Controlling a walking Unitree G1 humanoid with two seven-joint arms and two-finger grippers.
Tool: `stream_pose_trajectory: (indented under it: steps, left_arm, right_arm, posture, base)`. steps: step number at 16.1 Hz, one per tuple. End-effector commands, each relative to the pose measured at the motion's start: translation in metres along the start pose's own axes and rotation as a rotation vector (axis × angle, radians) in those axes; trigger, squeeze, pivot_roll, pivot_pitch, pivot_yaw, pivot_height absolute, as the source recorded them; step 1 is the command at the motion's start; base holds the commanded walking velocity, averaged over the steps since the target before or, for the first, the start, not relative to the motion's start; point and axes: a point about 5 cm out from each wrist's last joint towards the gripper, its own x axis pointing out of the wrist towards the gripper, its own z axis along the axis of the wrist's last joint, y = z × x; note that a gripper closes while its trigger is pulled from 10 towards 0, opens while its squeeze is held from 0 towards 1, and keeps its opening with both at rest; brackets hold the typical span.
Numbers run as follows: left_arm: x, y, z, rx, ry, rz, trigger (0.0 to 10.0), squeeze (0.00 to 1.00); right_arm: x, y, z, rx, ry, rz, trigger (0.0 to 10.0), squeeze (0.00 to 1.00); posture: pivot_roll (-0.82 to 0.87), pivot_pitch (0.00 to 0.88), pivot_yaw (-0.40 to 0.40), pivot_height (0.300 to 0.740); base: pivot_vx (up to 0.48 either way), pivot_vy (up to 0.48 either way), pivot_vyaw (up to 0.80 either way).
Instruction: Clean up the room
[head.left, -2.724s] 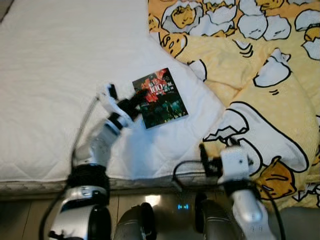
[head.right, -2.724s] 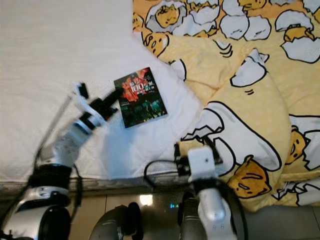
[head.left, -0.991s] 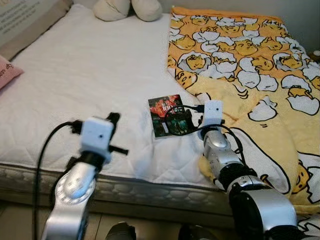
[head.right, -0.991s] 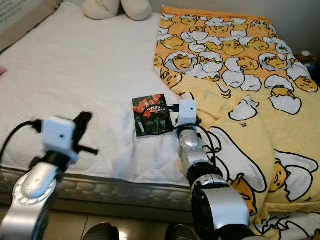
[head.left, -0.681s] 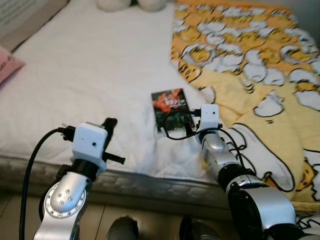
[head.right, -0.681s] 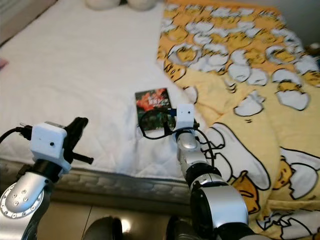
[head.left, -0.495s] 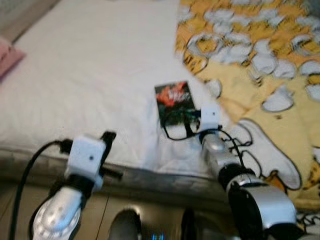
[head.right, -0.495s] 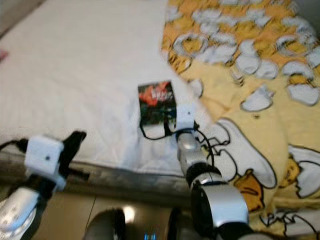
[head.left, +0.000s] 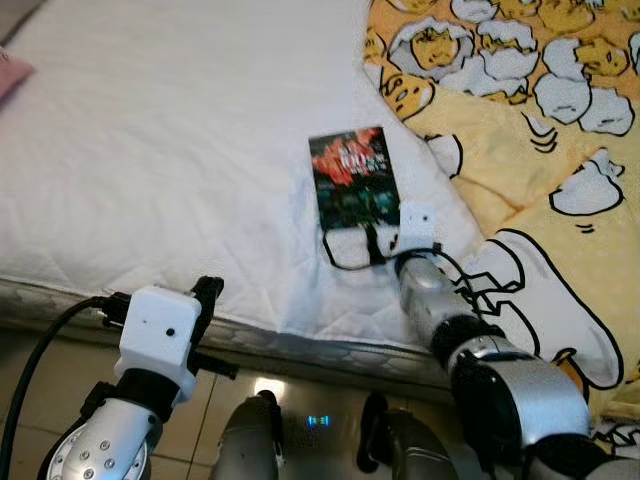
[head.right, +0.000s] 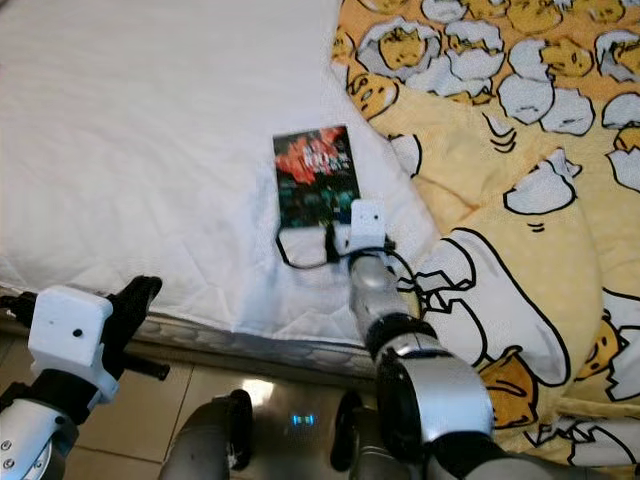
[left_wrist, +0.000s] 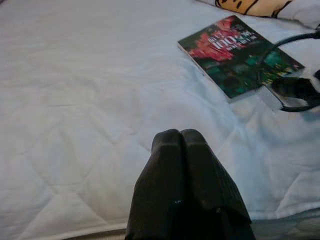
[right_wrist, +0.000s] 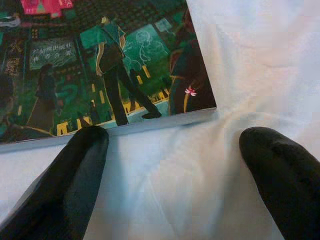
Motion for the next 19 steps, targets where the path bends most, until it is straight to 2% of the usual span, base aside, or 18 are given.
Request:
stream_pose_trajectory:
  steps: [1, 2, 4, 7, 11, 13, 14, 16, 19]
  left_arm:
    - [-0.003, -0.002, 0.0, -0.001, 0.014, 0.007, 10.0, 0.0]
    - [-0.002, -0.002, -0.001, -0.003, 0.014, 0.009, 10.0, 0.0]
    - [0.001, -0.004, -0.001, -0.004, 0.013, 0.004, 10.0, 0.0]
    - [0.004, -0.006, -0.002, -0.002, 0.014, -0.011, 10.0, 0.0]
    - [0.009, -0.006, -0.003, 0.008, 0.009, -0.024, 10.0, 0.0]
    - [0.013, -0.007, -0.004, 0.012, 0.008, -0.031, 10.0, 0.0]
    - [0.015, -0.007, -0.005, 0.014, 0.007, -0.033, 10.0, 0.0]
    - [0.017, -0.007, -0.006, 0.015, 0.007, -0.034, 10.0, 0.0]
    - [0.024, -0.008, -0.007, 0.017, -0.005, -0.038, 10.0, 0.0]
  right_arm:
    - [-0.001, 0.006, -0.007, 0.095, 0.05, 0.023, 0.0, 0.0]
    - [0.0, 0.011, -0.005, 0.221, 0.062, 0.051, 0.0, 0.0]
    - [0.0, 0.017, -0.002, 0.352, 0.056, 0.094, 0.0, 0.0]
    - [0.0, 0.025, 0.005, 0.395, 0.023, 0.142, 0.0, 0.0]
    - [0.001, 0.04, 0.025, 0.402, -0.066, 0.227, 0.0, 0.0]
    - [0.001, 0.046, 0.031, 0.468, -0.072, 0.25, 0.0, 0.0]
    - [0.001, 0.052, 0.034, 0.534, -0.067, 0.265, 0.0, 0.0]
    - [0.001, 0.054, 0.035, 0.559, -0.067, 0.27, 0.0, 0.0]
    - [0.0, 0.062, 0.049, 0.585, -0.12, 0.319, 0.0, 0.0]
  posture:
    - [0.4, 0.357, -0.004, 0.727]
    - [0.39, 0.352, -0.01, 0.727]
    - [0.38, 0.348, -0.009, 0.727]
    - [0.36, 0.339, -0.006, 0.727]
    - [0.34, 0.328, -0.001, 0.727]
    - [0.34, 0.323, 0.002, 0.727]
    - [0.34, 0.321, 0.001, 0.727]
    - [0.34, 0.317, 0.001, 0.727]
    - [0.32, 0.291, -0.006, 0.727]
  base:
    - [0.0, 0.0, 0.0]
    - [0.0, 0.0, 0.0]
    - [0.0, 0.0, 0.0]
    - [0.0, 0.0, 0.0]
    - [0.0, 0.0, 0.0]
    - [0.0, 0.0, 0.0]
    - [0.0, 0.0, 0.0]
    - [0.0, 0.0, 0.0]
    - [0.0, 0.0, 0.0]
